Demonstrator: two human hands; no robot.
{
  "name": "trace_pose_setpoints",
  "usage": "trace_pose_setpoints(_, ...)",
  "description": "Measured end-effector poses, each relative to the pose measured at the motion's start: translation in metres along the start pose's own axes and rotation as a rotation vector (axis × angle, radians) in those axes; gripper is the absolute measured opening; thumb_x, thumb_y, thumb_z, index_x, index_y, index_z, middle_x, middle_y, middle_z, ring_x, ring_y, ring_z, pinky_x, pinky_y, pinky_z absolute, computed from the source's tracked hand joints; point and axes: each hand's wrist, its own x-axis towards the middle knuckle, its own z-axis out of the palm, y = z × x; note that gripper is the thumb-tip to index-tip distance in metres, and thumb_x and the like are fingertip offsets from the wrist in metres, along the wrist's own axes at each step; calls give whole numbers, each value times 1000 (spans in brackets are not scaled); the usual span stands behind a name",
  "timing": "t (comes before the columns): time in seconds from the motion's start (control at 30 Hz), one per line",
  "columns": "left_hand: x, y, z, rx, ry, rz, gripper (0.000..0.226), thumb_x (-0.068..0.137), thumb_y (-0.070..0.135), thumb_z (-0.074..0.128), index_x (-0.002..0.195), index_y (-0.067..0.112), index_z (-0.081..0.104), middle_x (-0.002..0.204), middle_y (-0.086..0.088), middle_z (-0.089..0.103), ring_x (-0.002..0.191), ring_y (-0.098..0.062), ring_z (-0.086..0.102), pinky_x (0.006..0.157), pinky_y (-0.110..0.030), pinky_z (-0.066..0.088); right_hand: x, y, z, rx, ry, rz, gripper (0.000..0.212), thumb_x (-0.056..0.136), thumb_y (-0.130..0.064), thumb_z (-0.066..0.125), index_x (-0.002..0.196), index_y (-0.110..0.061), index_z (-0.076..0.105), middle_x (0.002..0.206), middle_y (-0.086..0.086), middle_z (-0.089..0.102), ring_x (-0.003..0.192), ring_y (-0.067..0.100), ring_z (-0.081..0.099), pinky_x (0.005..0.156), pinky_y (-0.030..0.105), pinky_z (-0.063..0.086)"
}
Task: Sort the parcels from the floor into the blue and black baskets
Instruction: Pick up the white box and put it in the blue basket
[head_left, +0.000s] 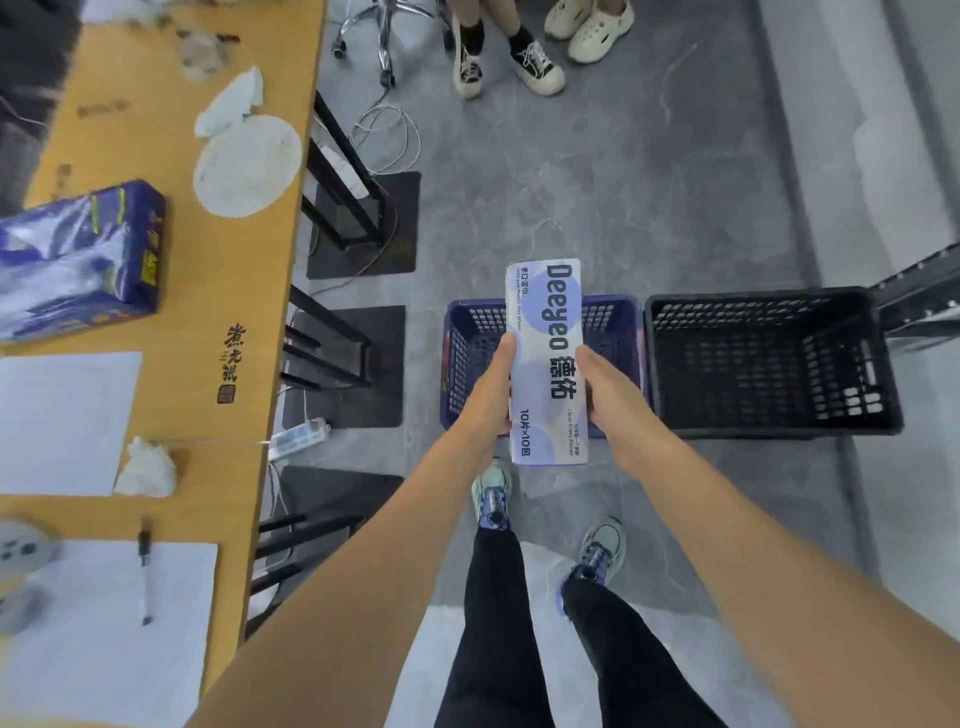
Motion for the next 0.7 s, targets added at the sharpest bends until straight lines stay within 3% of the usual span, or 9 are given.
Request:
trace_pose_setpoints(0.1, 39, -9, -11, -10, 17, -66, 43, 105, 68, 28, 110, 47, 65, 91, 26, 74, 78, 8, 71, 74, -27, 53, 42, 11, 8, -7, 1, 25, 39, 110, -51, 41, 132, -32, 65, 121, -9, 77, 115, 14, 71, 108, 47, 51)
trace_pose_setpoints(0.17, 74, -17, -19, -8, 9, -69, 47, 107, 64, 27, 115, 39, 66, 82, 25, 75, 69, 9, 71, 60, -18, 55, 74, 19, 16, -15, 14, 37, 37, 110, -50, 40, 131, -31, 65, 118, -9, 77, 113, 15, 72, 106, 46, 52)
trace_pose_setpoints(0.23, 111, -27, -29, -14, 5, -86, 52, 108, 62, 27, 123, 32, 67, 87, 19, 76, 66, 6, 72, 49, -12, 51, 107, 29, 25, -15, 25, 68, 37, 110, -49, 41, 129, -30, 65, 117, -8, 77, 112, 14, 71, 106, 43, 51)
trace_pose_setpoints(0.33, 169, -46, -44, -40, -28, -123, 63, 106, 66, 27, 135, 27, 67, 106, 7, 79, 84, -4, 77, 61, -18, 58, 159, 50, 40, -5, 28, 97, 36, 110, -47, 41, 127, -29, 66, 116, -9, 77, 111, 11, 70, 102, 40, 52)
trace_pose_setpoints(0.47, 239, -75, -67, -46, -22, -156, 62, 107, 63, 27, 137, 24, 66, 92, 12, 81, 78, -3, 77, 58, -18, 57, 233, 83, 60, -20, 40, 135, 37, 109, -50, 42, 130, -31, 66, 124, -10, 73, 118, 12, 66, 106, 41, 48)
trace_pose_setpoints(0.57, 291, -101, -78, -48, 3, -148, 62, 104, 70, 28, 137, 35, 66, 113, 9, 79, 93, -5, 76, 79, -25, 61, 285, 110, 69, -30, 47, 161, 43, 107, -55, 42, 140, -33, 61, 136, -11, 67, 126, 12, 62, 110, 41, 46)
trace_pose_setpoints(0.63, 332, -120, -83, -40, 31, -153, 61, 103, 72, 30, 138, 37, 65, 119, 9, 77, 101, -7, 75, 88, -29, 59, 322, 132, 74, -30, 41, 177, 46, 108, -54, 41, 145, -33, 57, 139, -11, 66, 128, 12, 61, 105, 37, 48)
trace_pose_setpoints(0.7, 369, -142, -86, -36, 60, -203, 77, 86, 92, 37, 142, 43, 60, 137, 7, 68, 122, -13, 66, 105, -41, 52, 354, 152, 76, -34, 44, 201, 46, 109, -53, 40, 148, -33, 55, 141, -12, 64, 128, 11, 60, 102, 35, 47)
